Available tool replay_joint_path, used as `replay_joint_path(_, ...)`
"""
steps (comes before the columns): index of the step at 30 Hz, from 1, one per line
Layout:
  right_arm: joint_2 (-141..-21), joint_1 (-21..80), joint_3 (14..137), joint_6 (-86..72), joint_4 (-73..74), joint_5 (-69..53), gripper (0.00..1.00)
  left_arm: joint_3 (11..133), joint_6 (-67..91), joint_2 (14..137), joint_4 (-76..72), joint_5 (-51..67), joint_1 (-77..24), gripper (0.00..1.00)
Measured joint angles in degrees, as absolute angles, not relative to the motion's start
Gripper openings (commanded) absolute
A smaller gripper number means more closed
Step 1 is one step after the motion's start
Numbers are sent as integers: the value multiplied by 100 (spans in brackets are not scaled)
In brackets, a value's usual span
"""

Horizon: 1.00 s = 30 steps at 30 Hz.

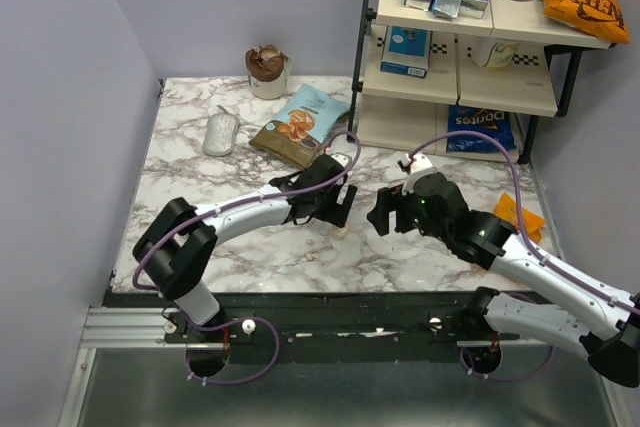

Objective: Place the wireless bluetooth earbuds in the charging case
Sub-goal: Adjust the charging case at the center of the board.

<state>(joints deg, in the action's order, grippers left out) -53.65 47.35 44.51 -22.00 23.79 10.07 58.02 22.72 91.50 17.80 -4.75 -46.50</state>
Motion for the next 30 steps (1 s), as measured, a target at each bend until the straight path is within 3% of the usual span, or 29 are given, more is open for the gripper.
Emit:
replay_joint_path(7, -5098, 4735, 4440, -2204, 2410, 980, 86, 6095, 1946, 9795, 1944, -248, -4932, 98)
replay_joint_path(10, -5013, 4735, 4440, -2206, 2497, 967, 86, 6165, 1863, 9942, 1957, -198, -4958, 91)
replay_joint_path(22, -4619, 4735, 4451, -2209, 2742, 974, 86, 6390, 2058, 10318, 2064, -239, -4984, 42)
replay_joint_path(26, -4584, 4735, 4451, -2246, 2808, 976, 86, 6418, 2379, 10326, 2095, -434, -5083, 12)
replay_joint_path(30, -4525, 4735, 4460, -2300, 2849, 978, 86, 6418, 2893, 10333, 2095, -681, -5118, 4)
